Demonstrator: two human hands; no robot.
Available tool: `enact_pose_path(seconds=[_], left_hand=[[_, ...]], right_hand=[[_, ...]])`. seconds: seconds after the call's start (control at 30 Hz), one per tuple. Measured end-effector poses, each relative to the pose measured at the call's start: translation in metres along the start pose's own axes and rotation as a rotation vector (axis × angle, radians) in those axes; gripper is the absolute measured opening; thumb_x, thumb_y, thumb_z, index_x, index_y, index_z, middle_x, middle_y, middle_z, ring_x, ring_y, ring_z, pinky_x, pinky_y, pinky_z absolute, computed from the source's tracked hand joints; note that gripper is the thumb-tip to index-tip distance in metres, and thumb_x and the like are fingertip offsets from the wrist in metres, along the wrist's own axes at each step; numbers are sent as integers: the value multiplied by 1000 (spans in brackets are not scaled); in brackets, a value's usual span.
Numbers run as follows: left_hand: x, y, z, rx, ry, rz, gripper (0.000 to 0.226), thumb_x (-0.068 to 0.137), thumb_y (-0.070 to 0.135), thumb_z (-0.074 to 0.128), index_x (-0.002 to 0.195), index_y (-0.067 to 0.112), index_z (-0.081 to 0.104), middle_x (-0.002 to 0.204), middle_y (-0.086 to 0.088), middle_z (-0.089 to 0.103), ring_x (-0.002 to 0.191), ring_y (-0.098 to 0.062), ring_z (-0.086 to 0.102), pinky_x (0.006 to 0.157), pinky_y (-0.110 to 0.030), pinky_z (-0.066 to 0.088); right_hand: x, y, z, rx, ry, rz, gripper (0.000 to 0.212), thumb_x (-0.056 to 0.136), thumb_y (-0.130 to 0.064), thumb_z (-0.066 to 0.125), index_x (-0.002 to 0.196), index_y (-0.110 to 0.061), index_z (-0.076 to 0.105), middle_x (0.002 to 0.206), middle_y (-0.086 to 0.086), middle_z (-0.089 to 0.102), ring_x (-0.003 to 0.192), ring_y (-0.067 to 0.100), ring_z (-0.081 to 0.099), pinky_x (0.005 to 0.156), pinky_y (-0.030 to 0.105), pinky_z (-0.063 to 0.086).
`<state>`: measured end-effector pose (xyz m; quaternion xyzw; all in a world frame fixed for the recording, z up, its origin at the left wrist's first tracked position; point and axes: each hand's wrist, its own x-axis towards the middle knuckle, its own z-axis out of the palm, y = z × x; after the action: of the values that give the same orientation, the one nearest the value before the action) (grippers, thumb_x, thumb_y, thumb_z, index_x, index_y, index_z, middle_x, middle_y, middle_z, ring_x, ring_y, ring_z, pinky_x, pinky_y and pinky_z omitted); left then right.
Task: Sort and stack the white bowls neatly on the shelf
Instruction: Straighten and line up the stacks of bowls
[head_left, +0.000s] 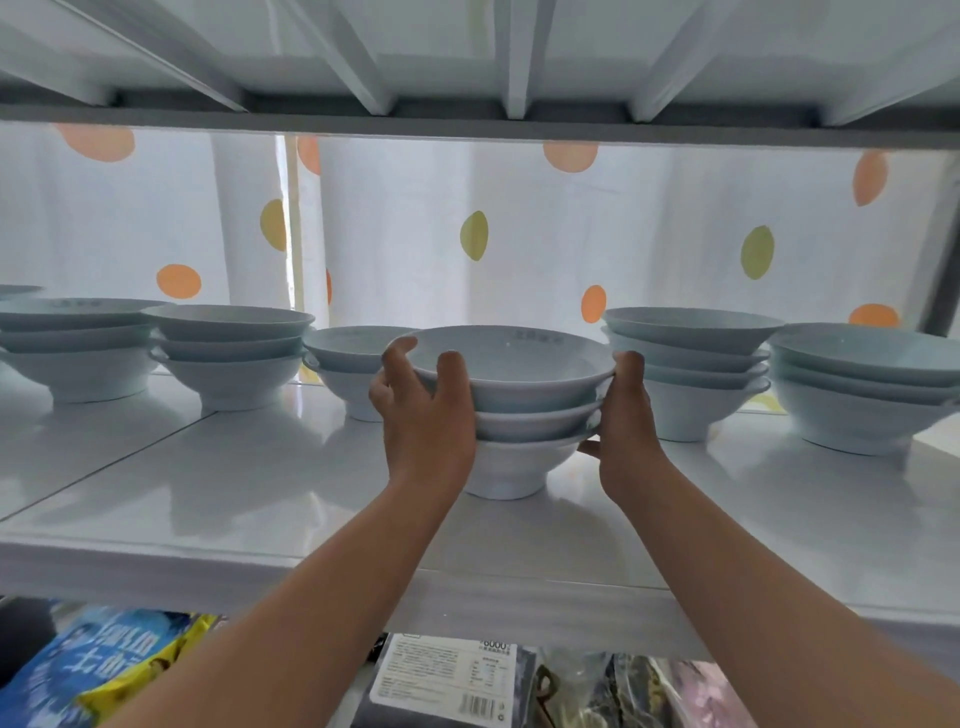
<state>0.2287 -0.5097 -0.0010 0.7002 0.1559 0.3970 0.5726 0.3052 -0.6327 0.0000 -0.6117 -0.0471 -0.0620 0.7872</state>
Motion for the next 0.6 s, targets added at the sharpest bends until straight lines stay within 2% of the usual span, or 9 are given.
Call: enact_pose_path(seconds=[0.07, 0.13, 0.27, 0.37, 0.47, 0.53, 0.6], left_hand=[[1, -1, 5, -2, -16, 19, 36, 93, 38, 35, 129, 36, 31, 139, -6, 30, 97, -19, 42, 80, -31, 31], [4, -2, 9, -15, -49, 36, 38, 92, 39, 36, 129, 35, 30, 140, -6, 28, 103, -20, 43, 83, -32, 33], [10, -4, 15, 27, -127, 56, 41, 94, 45, 34, 133, 36, 26, 143, -3, 25, 109, -20, 43, 88, -34, 35], [19, -8, 10, 119, -162, 89, 40, 97, 47, 25, 135, 36, 29, 144, -4, 28, 113, -21, 41, 99, -39, 33], [43, -17, -6, 428, 47, 378, 35, 100, 23, 31, 134, 20, 39, 138, -8, 41, 120, -29, 41, 97, -36, 34], [68, -24, -19, 415, 152, 394, 33, 97, 22, 37, 129, 17, 44, 128, -14, 50, 117, -32, 44, 98, -37, 34], [94, -37, -29, 628, 102, 392, 40, 92, 26, 45, 131, 18, 42, 129, -15, 51, 122, -34, 39, 104, -42, 30]], right_hand=[[1, -2, -3, 12, 3, 1, 27, 91, -43, 29, 89, -33, 54, 95, -3, 59, 95, 19, 55, 72, 33, 46], [2, -4, -5, 41, 21, 8, 28, 91, -43, 30, 95, -30, 55, 97, -2, 59, 95, 19, 55, 73, 33, 46], [-2, -3, -10, 117, 37, 62, 44, 87, -54, 34, 124, -34, 48, 126, -3, 55, 113, 21, 52, 85, 42, 48], [-19, 2, -13, 203, 14, 125, 61, 79, -67, 43, 136, -47, 32, 139, -12, 41, 123, 25, 44, 81, 48, 50], [-41, 10, -10, 323, -45, 243, 75, 73, -67, 56, 138, -53, 19, 127, -14, 36, 119, 31, 44, 82, 54, 52], [-52, 16, 2, 353, -83, 229, 81, 70, -63, 63, 135, -56, 17, 121, -15, 42, 113, 34, 52, 80, 57, 52], [-55, 18, 16, 338, -59, 180, 87, 62, -60, 70, 134, -56, 20, 124, -10, 46, 111, 32, 53, 78, 61, 52]])
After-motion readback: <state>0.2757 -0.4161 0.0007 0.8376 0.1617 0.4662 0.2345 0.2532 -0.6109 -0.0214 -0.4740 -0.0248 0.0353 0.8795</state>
